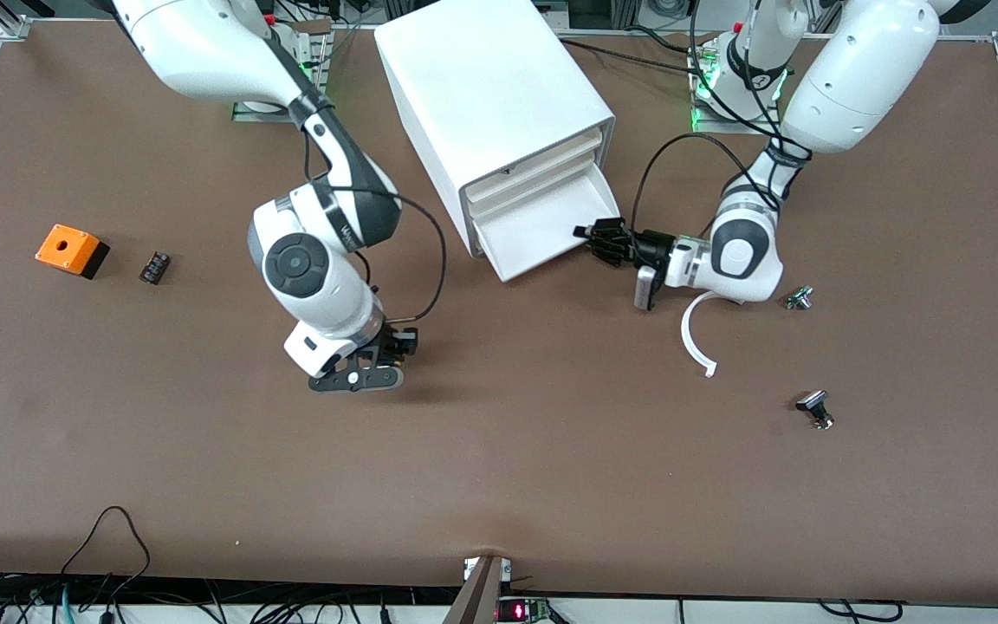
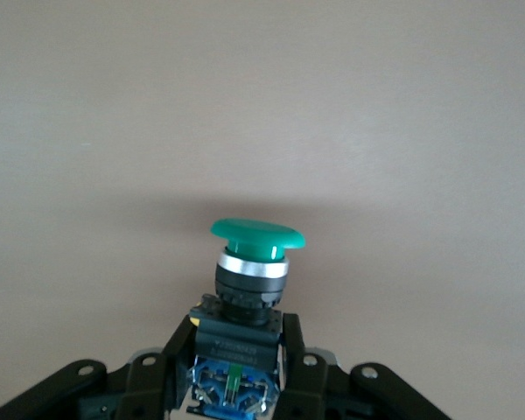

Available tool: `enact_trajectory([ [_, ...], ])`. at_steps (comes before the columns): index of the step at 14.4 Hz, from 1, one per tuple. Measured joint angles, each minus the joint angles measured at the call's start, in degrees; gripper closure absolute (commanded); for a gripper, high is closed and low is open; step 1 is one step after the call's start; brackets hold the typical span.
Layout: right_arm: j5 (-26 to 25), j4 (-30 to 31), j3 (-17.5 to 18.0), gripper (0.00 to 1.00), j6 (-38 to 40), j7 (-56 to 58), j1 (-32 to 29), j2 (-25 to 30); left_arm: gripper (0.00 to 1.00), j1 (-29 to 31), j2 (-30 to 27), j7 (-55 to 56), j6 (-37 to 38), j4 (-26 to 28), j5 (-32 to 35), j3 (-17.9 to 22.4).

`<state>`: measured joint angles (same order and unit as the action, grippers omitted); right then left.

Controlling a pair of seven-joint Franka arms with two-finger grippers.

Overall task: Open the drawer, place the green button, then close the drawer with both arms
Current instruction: 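Lower the green button into the open drawer and open the right gripper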

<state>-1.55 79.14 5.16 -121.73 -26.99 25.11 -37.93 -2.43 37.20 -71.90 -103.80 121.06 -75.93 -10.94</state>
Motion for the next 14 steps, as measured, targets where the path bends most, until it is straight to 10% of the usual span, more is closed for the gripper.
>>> enact_trajectory([
  [3, 0.0, -2.4, 0.1, 1.00, 1.1, -7.2, 3.9, -0.1, 1.00, 0.4, 0.2, 3.2, 0.3, -3.0, 2.1, 1.6],
  [4, 0.0, -3.1, 0.1, 1.00, 1.1, -10.4, 5.5, -0.1, 0.66, 0.4, 0.3, 3.9, 0.4, -3.6, 2.6, 1.9],
  [5, 0.0, -3.6, 0.1, 1.00, 1.1, -13.8, 7.1, -0.1, 0.01, 0.4, 0.4, 4.2, 0.4, -4.0, 2.7, 2.2],
  [14, -0.5, -5.1, -0.2, 1.00, 1.2, -46.4, 20.2, -0.1, 0.01, 3.1, -2.9, 16.9, -0.1, -8.2, 14.7, 3.1],
])
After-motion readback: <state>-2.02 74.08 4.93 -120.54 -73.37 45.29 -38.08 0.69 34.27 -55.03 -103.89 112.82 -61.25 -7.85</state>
